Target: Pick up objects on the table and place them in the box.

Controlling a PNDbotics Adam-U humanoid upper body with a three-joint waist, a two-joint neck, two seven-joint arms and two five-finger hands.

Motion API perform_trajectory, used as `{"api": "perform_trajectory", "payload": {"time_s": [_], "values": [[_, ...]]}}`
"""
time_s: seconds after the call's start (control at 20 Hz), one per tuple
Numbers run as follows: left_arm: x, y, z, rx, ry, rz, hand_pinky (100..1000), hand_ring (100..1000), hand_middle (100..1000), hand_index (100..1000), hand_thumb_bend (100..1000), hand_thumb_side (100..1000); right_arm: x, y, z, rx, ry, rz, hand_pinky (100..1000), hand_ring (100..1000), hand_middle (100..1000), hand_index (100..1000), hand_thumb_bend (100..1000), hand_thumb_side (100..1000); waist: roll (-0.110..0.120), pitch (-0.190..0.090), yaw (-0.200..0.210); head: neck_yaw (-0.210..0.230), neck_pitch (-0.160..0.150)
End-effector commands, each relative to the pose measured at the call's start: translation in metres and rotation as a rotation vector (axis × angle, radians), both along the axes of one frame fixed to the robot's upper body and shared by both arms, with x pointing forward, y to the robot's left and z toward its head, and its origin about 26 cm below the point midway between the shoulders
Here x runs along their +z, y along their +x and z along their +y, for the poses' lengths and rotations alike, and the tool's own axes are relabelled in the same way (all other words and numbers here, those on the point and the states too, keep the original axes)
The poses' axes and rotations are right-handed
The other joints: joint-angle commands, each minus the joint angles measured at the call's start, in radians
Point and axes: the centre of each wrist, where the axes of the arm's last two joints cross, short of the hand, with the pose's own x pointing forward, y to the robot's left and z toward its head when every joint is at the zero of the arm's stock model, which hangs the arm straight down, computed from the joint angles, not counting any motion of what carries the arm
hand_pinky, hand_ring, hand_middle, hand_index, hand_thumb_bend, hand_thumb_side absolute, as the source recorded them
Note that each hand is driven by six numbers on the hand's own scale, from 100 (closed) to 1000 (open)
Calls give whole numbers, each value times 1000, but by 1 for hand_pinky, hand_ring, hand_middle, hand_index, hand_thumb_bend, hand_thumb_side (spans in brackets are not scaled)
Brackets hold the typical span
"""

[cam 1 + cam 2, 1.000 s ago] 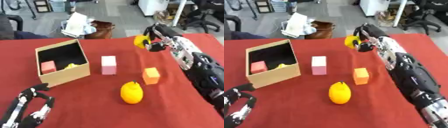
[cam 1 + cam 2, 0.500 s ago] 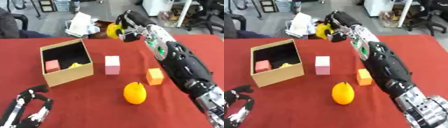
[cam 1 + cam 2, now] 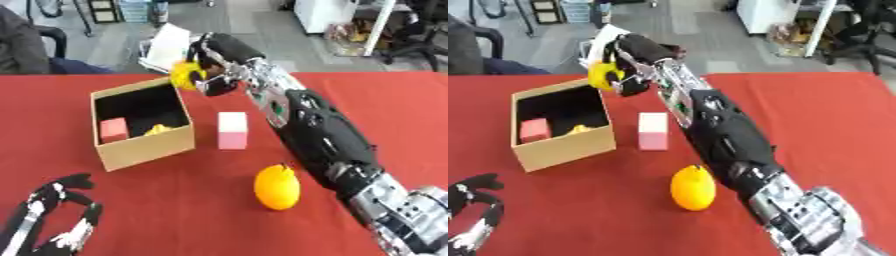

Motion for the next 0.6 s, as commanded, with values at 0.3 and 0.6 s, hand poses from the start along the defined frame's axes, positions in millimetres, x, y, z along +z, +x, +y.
{"api": "perform_trajectory", "payload": {"time_s": [0.3, 0.6], "values": [[8, 2, -2, -23, 2, -25, 785, 619, 684, 854, 336, 619, 3, -8, 22, 87, -66, 1, 737, 648, 718, 886, 100, 500, -3, -14, 3, -1, -7], [8, 1, -1, -19, 3, -26, 785, 619, 684, 855, 337, 620, 3, -8, 15, 31, -77, -33, 745, 665, 799, 924, 108, 573, -2, -14, -2, 3, -7]]}}
